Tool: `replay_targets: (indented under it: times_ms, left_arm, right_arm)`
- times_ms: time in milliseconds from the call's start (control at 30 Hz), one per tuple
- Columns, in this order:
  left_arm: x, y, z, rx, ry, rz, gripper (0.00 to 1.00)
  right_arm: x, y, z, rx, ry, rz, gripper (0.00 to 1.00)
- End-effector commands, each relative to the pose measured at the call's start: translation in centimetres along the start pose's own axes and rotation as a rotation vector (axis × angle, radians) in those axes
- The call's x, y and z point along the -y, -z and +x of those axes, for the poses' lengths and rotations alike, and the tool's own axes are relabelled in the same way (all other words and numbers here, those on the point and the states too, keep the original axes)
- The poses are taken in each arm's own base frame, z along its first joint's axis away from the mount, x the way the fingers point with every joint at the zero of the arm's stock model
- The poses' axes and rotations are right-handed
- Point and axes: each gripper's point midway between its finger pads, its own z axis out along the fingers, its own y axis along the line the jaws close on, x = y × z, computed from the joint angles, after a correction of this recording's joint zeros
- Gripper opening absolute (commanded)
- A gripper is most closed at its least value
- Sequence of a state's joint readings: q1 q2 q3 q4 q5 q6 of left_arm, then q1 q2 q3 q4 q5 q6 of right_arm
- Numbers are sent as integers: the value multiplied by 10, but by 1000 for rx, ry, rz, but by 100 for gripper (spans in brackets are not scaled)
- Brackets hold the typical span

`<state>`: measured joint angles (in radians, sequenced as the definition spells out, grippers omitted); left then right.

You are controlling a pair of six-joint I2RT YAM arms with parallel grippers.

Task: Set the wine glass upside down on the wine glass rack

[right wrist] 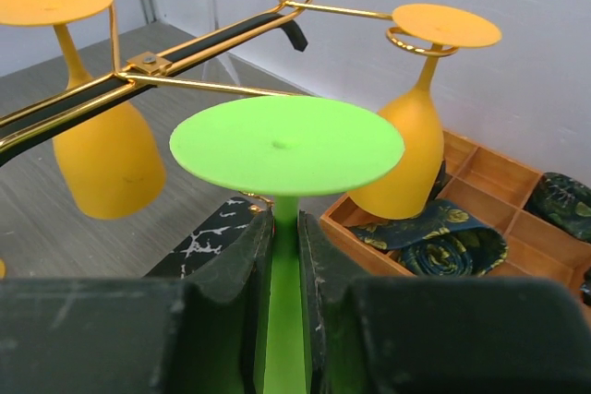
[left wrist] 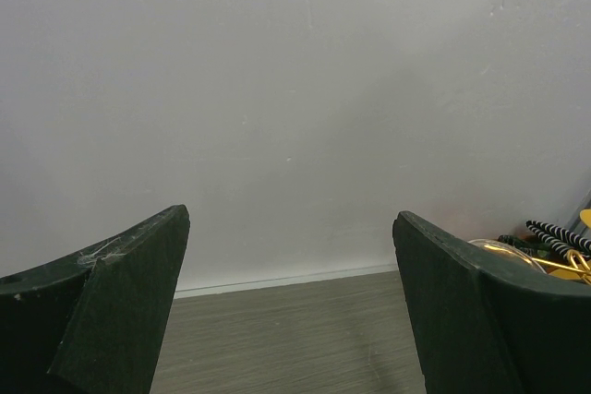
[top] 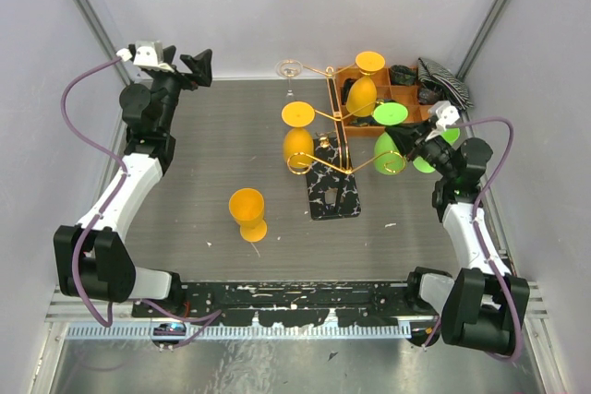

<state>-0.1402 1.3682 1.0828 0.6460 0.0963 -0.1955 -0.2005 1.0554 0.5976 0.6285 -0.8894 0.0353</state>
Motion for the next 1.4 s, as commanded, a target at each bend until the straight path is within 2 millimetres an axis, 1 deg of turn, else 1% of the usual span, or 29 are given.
replay_targets:
  times_ms: [0, 133, 400, 733, 900, 1000, 1033, 1167, 1367]
  left_arm:
    - [0, -2, -8, 34, 5, 4, 98]
    - [0, -3, -12, 41, 7, 3, 98]
    - [1, -4, -14, 46, 9, 8, 98]
    - [1, -6, -17, 51, 8, 4, 98]
    - [1, -6, -17, 49, 7, 2, 98]
    - [0, -6, -14, 42, 4, 1, 98]
    - [-1, -6, -14, 42, 4, 0, 98]
    - [-1, -7, -12, 40, 3, 0, 98]
    - [0, -7, -12, 39, 2, 3, 98]
  right_arm:
    - [-5, -6, -26, 55, 58, -66, 1]
    - [-5, -7, -18, 50, 42, -77, 1]
    - [-2, -14, -15, 88, -2, -101, 1]
    - [-6, -34, -7, 80, -31, -162, 1]
    - [-11, -44, -15, 82, 3, -181, 1]
    - [-13, -47, -17, 69, 23, -189, 1]
    - [-13, -47, -14, 56, 20, -188, 1]
    - [-9, -49, -5, 30, 14, -172, 1]
    - [2, -54, -1, 33, 0, -118, 1]
